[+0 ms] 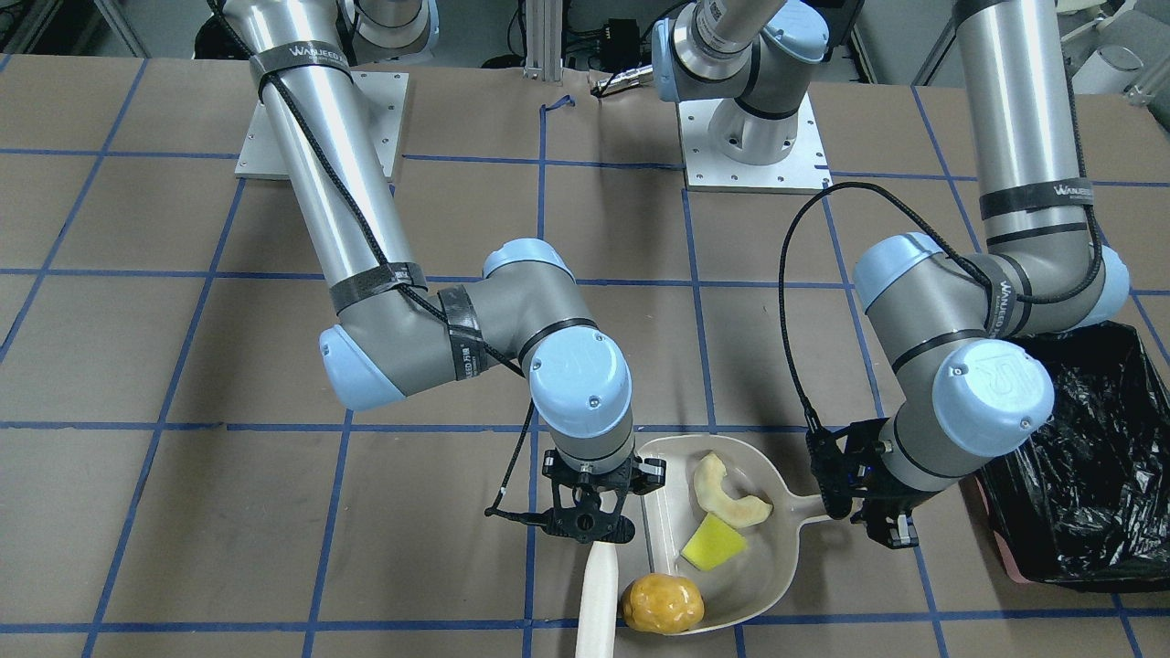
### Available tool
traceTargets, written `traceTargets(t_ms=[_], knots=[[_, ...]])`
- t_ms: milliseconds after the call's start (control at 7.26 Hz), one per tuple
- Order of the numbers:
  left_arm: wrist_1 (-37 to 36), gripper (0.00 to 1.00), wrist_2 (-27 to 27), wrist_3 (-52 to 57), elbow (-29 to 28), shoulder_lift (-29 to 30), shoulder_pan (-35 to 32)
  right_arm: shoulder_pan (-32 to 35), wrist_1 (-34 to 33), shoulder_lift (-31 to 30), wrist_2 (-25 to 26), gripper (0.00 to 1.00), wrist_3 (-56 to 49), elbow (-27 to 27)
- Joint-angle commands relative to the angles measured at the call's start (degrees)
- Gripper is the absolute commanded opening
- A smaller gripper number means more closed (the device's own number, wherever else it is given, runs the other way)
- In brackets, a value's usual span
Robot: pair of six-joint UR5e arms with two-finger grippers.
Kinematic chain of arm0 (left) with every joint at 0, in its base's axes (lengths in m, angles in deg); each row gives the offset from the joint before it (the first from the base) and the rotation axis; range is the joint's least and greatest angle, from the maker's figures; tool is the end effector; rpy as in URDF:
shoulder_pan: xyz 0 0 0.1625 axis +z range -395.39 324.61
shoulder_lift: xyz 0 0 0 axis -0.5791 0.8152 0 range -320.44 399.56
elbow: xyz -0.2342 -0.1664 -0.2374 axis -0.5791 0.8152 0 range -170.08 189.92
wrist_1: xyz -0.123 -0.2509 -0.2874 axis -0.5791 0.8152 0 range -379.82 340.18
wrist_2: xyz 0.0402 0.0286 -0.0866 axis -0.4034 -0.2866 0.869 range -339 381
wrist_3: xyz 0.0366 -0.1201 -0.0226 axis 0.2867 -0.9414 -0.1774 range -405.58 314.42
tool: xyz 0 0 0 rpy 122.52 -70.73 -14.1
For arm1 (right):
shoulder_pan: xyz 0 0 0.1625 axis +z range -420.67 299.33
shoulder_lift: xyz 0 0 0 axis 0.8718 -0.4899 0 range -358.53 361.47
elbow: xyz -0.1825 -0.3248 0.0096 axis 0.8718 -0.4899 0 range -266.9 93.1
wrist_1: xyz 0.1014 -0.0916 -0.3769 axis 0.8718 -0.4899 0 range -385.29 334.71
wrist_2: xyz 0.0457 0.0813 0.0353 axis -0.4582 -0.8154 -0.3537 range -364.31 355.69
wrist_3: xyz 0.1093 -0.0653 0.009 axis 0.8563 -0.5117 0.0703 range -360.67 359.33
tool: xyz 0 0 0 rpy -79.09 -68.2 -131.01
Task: Sweep and dump trash into bin
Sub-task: 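Push the remaining items deeper into the dustpan with the brush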
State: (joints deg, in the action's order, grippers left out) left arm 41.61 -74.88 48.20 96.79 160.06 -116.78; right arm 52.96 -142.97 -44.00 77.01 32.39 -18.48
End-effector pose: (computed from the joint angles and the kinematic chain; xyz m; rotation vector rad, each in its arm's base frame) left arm -0.0250 -0.6381 0.1851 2.0689 2.2536 0.1024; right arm 0.4281 -0.5979 0.1633 0.2350 2.9599 -0.0010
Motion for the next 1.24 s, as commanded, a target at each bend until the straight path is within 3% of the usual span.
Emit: traceTargets(t_ms=[0,689,1102], knots=[[0.0,0.25,0.1,0.0,0.1,0.0,0.0,2.2,0.0,0.5,-0.2,0.00,2.8,-0.1],[0.0,0.25,0.2,0.0,0.1,0.0,0.0,6.1,0.1,0.2,-1.3,0.00,8.1,-0.8],[0.0,0.25,0.3,0.0,0.1,-0.1,0.0,3.7,0.4,-0.6,-0.4,0.00,4.1,-0.4]])
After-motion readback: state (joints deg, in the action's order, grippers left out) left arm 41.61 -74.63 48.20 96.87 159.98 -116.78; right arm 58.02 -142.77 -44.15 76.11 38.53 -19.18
